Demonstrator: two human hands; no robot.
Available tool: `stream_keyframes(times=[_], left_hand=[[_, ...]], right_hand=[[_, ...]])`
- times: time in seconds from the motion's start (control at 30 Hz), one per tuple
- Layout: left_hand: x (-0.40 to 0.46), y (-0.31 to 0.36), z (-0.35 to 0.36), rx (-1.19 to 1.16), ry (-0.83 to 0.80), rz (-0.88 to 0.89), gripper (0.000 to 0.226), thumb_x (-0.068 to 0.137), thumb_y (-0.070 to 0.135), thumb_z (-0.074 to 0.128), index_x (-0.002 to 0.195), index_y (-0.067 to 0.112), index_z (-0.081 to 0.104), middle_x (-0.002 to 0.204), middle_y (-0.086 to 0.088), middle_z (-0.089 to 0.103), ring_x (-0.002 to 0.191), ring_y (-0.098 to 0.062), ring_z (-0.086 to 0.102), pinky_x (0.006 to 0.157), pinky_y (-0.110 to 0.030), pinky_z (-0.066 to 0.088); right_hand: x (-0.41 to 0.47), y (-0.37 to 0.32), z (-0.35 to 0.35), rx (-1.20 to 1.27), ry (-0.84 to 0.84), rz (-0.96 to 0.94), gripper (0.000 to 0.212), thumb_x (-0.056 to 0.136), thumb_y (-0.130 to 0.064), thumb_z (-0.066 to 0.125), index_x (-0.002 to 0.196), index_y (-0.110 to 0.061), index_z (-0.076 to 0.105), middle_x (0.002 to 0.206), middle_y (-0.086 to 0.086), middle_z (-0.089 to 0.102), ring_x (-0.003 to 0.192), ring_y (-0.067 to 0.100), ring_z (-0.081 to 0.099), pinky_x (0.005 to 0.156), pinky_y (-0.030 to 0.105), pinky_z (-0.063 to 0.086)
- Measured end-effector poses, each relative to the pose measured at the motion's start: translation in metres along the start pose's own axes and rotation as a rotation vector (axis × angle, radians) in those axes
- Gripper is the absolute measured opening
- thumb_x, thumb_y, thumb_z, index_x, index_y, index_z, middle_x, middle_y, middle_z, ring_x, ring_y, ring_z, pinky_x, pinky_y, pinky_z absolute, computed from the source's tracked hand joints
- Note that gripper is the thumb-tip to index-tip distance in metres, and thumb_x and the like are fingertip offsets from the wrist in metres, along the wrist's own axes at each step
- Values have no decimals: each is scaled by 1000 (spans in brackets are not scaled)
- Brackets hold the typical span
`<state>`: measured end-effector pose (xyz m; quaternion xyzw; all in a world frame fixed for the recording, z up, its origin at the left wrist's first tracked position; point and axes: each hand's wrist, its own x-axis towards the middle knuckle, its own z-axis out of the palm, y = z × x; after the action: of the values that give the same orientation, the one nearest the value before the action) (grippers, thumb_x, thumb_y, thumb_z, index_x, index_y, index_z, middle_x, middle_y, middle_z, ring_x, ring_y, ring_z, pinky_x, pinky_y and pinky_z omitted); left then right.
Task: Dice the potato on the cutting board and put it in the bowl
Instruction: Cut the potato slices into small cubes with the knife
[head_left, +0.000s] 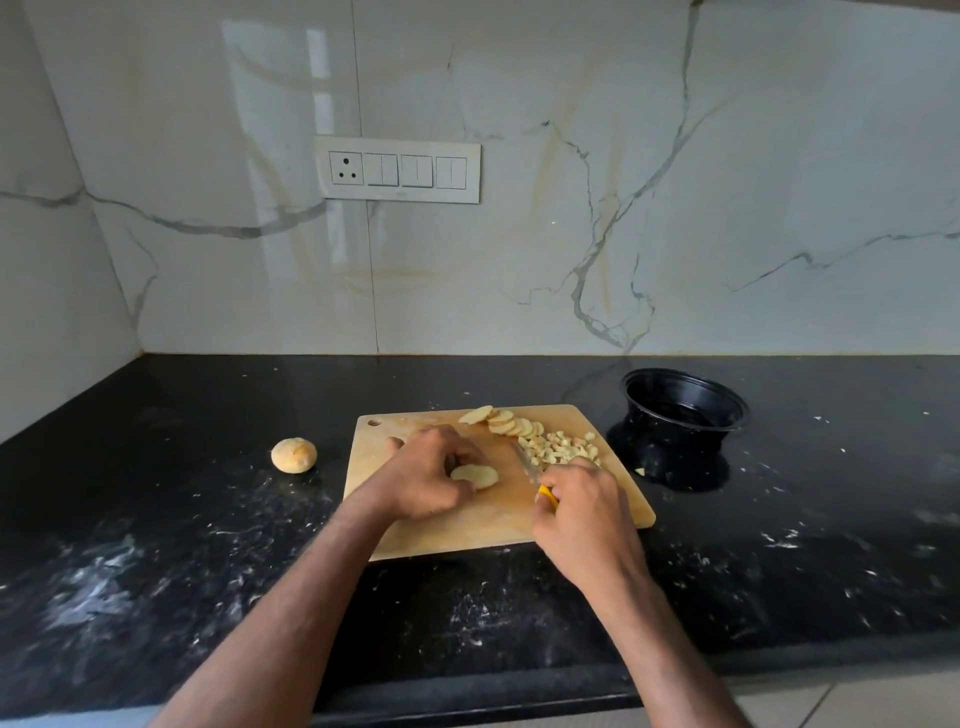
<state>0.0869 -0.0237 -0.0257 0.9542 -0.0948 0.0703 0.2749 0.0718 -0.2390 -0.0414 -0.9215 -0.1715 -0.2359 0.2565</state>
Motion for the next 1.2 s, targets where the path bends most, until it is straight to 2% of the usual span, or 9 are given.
stream_keyframes(times=[0.1,0.2,0.37,0.5,0.67,0.8,0.97,1.07,1.2], left_hand=[[-1,-4,-3,2,46,-54,53,73,23,69,125,28,69,121,10,66,120,-19,55,108,-65,34],[-2,-4,-3,13,54,-18,35,77,37,75,111,33,75,103,18,64,107,-16,54,103,-66,38],[0,-3,0,20,184,-65,20,78,43,81,96,35,79,80,34,56,86,0,51,106,-63,33],[0,-5,0,27,219,-109,25,77,47,81,98,34,79,84,29,57,91,-7,52,104,-55,36],[2,-5,2,28,213,-119,25,79,45,80,100,32,80,88,27,53,98,-10,48,104,-57,35],[4,-8,3,-3,218,-131,27,76,46,83,100,33,80,86,30,51,96,-9,50,102,-58,39],[5,-9,8,12,247,-163,30,76,48,82,103,33,79,91,27,53,98,-6,47,104,-58,34],[5,-10,8,3,259,-168,31,76,47,83,103,33,79,95,24,56,99,-6,44,105,-55,33],[5,-9,8,-5,256,-167,29,76,47,83,101,31,79,95,22,59,100,-9,50,104,-54,37]], right_hand=[[-2,-8,5,54,1,-11,17,85,-10,69,99,-13,78,91,-2,64,78,12,61,67,21,54],[-6,-17,10,87,-9,-30,19,87,-14,68,104,-15,77,93,-3,66,82,11,62,73,27,58],[-5,-30,14,84,-6,-36,20,91,-19,66,109,-16,75,96,-3,65,82,11,60,72,24,57],[0,-35,15,69,-17,-57,19,92,-19,65,108,-15,75,98,-2,65,84,11,61,72,24,57],[4,-40,16,71,-25,-73,20,91,-17,65,109,-13,75,100,0,67,87,13,62,76,28,58],[5,-42,18,50,-51,-85,20,94,-17,63,109,-14,74,101,-1,66,86,10,60,75,21,55],[2,-41,15,60,-92,-87,21,96,-16,60,112,-13,73,104,-2,63,92,10,58,82,23,54],[-4,-40,12,56,-112,-91,19,94,-12,60,107,-12,74,102,-2,63,87,9,58,74,15,50],[-15,-37,3,58,-146,-79,12,94,-13,60,98,-14,71,99,-7,59,87,6,50,73,14,42]])
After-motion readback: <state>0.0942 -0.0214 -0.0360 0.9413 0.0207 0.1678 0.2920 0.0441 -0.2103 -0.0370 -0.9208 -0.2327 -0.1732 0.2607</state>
